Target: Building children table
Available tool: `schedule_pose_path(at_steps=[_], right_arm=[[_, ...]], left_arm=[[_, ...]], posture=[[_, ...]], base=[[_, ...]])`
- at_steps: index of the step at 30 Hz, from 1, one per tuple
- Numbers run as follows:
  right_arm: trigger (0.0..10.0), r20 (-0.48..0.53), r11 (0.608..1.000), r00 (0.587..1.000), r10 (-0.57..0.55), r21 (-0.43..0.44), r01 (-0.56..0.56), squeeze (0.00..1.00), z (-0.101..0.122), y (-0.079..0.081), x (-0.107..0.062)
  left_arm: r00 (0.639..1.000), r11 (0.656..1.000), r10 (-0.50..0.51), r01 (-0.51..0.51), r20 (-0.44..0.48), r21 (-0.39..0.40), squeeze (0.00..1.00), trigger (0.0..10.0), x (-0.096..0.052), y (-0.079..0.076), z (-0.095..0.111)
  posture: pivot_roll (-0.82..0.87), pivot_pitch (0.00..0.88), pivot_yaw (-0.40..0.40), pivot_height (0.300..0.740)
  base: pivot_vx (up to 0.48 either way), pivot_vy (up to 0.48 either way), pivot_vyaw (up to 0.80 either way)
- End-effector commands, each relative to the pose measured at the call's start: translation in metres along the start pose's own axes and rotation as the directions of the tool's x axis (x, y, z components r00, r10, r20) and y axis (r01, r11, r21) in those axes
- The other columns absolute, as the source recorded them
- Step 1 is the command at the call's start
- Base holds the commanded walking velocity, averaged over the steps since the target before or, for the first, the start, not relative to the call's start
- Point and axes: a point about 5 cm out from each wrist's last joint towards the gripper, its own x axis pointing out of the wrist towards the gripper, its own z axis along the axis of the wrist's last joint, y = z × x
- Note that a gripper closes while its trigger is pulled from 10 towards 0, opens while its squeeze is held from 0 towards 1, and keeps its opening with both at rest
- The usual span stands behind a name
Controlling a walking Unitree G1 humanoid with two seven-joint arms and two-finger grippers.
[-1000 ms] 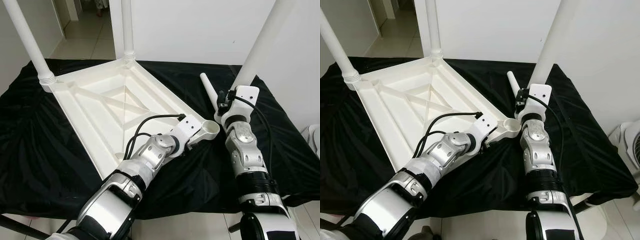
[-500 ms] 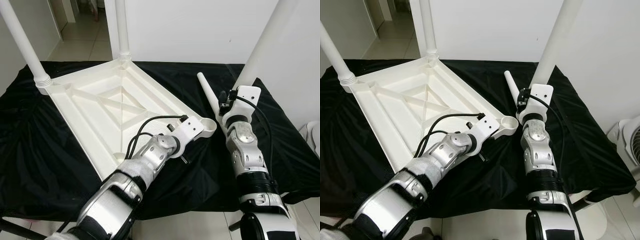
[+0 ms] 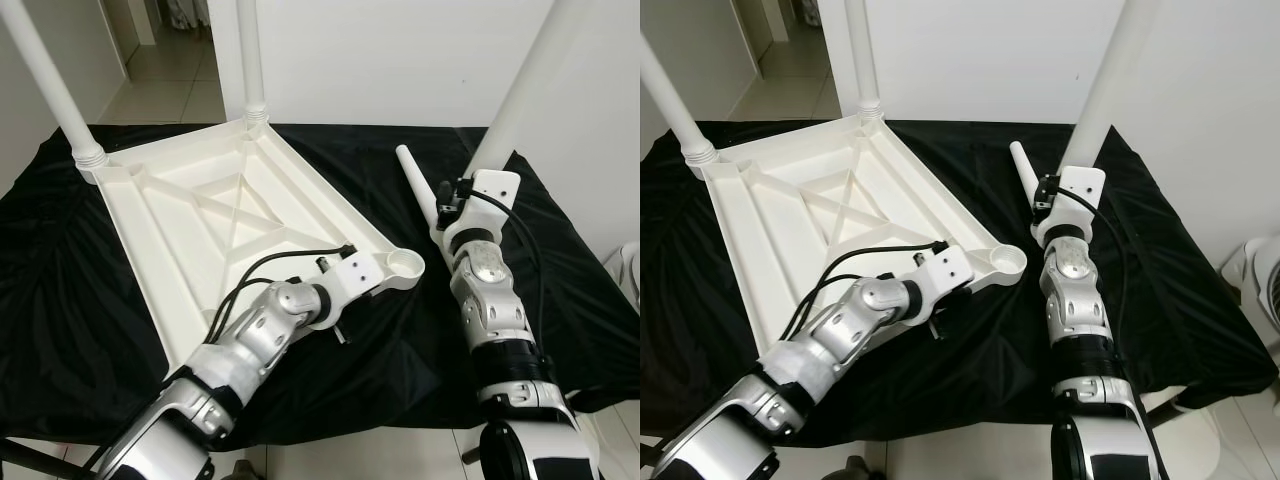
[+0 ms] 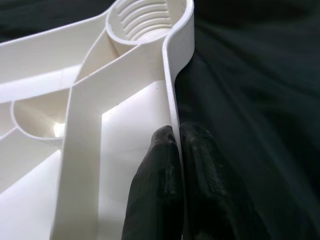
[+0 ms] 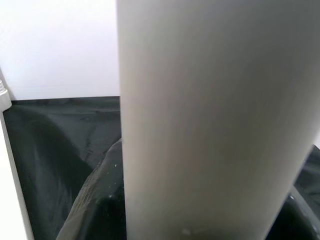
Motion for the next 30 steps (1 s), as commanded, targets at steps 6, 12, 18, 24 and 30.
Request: schedule_pose_path(at_steps=[6, 12, 18, 24, 30], right_arm=[[10.0, -0.006, 0.997, 0.997, 0.071, 0.006, -0.071, 0.0, 0.0, 0.009, 0.0], [10.0, -0.02, 0.99, 0.99, 0.14, 0.012, -0.14, 0.0, -0.003, 0.017, -0.003], [10.0, -0.035, 0.972, 0.972, 0.234, 0.043, -0.232, 0.0, -0.009, 0.025, -0.01], [10.0, -0.038, 0.963, 0.963, 0.268, 0.053, -0.265, 0.0, -0.012, 0.028, -0.015], [10.0, -0.036, 0.945, 0.945, 0.325, 0.06, -0.323, 0.0, -0.018, 0.031, -0.024]], left_arm=[[0.995, 0.993, -0.1, 0.1, -0.01, 0.054, 0.0, 10.0, -0.007, -0.011, -0.003], [0.994, 0.993, -0.111, 0.111, 0.006, 0.032, 0.71, 10.0, -0.006, -0.015, 0.002], [0.992, 0.992, -0.12, 0.119, 0.024, 0.043, 0.45, 10.0, -0.007, -0.014, 0.01], [0.992, 0.995, -0.102, 0.101, 0.07, 0.026, 0.0, 10.0, -0.009, -0.012, 0.019], [0.983, 0.998, -0.045, 0.052, 0.178, -0.037, 0.0, 10.0, -0.013, -0.006, 0.038]], posture=[[0.08, 0.01, -0.016, 0.74], [0.07, 0.01, -0.02, 0.74], [0.07, 0.005, -0.022, 0.74], [0.07, 0.002, -0.025, 0.74], [0.07, 0.0, -0.028, 0.74]], base=[[0.0, 0.0, 0.0], [0.0, 0.0, 0.0], [0.0, 0.0, 0.0], [0.0, 0.0, 0.0], [0.0, 0.0, 0.0]])
